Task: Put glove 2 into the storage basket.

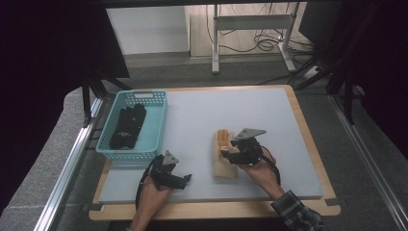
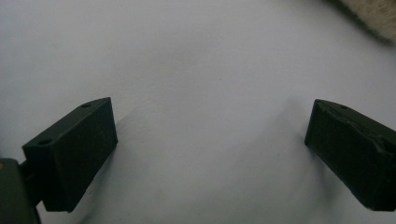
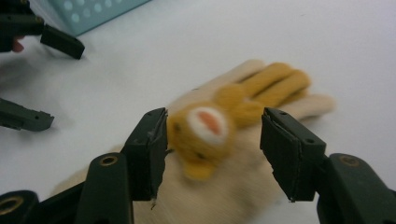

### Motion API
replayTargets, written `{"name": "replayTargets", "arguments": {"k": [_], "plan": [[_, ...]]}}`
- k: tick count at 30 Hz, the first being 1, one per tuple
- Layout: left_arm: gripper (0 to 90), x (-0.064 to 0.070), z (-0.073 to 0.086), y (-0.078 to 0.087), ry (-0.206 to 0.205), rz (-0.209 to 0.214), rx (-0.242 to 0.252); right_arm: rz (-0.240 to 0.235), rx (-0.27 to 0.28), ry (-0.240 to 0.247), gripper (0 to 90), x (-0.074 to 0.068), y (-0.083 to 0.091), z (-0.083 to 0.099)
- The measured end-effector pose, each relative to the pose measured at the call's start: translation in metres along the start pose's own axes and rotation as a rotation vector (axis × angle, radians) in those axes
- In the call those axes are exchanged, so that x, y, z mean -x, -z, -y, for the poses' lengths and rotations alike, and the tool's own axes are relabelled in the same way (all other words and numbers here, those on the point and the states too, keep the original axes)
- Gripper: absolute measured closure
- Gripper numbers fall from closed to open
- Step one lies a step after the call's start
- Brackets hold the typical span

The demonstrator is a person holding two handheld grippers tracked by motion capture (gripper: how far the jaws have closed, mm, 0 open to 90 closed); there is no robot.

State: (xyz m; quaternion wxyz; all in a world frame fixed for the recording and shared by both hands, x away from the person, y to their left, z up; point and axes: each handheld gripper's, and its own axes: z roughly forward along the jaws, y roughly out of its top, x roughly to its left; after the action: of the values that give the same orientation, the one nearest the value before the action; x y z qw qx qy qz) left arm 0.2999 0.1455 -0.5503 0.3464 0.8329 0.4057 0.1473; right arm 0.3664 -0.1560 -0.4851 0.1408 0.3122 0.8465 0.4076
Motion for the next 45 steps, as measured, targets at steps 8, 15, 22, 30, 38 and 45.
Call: {"name": "replayTargets", "arguments": {"k": [8, 15, 22, 30, 38, 45], "plan": [[2.4, 0.000, 0.000, 0.000, 0.003, 0.000, 0.000, 0.017, -0.023, -0.074, 58.1, 0.033, 0.019, 0.018], [2.4, 0.000, 0.000, 0.000, 0.002, 0.000, 0.000, 0.016, -0.049, -0.059, 76.4, 0.035, 0.020, 0.030], [2.4, 0.000, 0.000, 0.000, 0.003, 0.000, 0.000, -0.003, -0.062, -0.052, 79.8, 0.036, 0.015, 0.029], [2.4, 0.000, 0.000, 0.000, 0.003, 0.000, 0.001, -0.044, -0.117, -0.025, 80.0, 0.020, 0.011, 0.048], [2.4, 0.000, 0.000, 0.000, 0.001, 0.001, 0.000, -0.090, -0.115, -0.005, 80.0, 0.003, 0.003, 0.056], [2.4, 0.000, 0.000, 0.000, 0.001, 0.001, -0.001, -0.117, -0.104, 0.015, 79.1, -0.010, -0.010, 0.049]]}}
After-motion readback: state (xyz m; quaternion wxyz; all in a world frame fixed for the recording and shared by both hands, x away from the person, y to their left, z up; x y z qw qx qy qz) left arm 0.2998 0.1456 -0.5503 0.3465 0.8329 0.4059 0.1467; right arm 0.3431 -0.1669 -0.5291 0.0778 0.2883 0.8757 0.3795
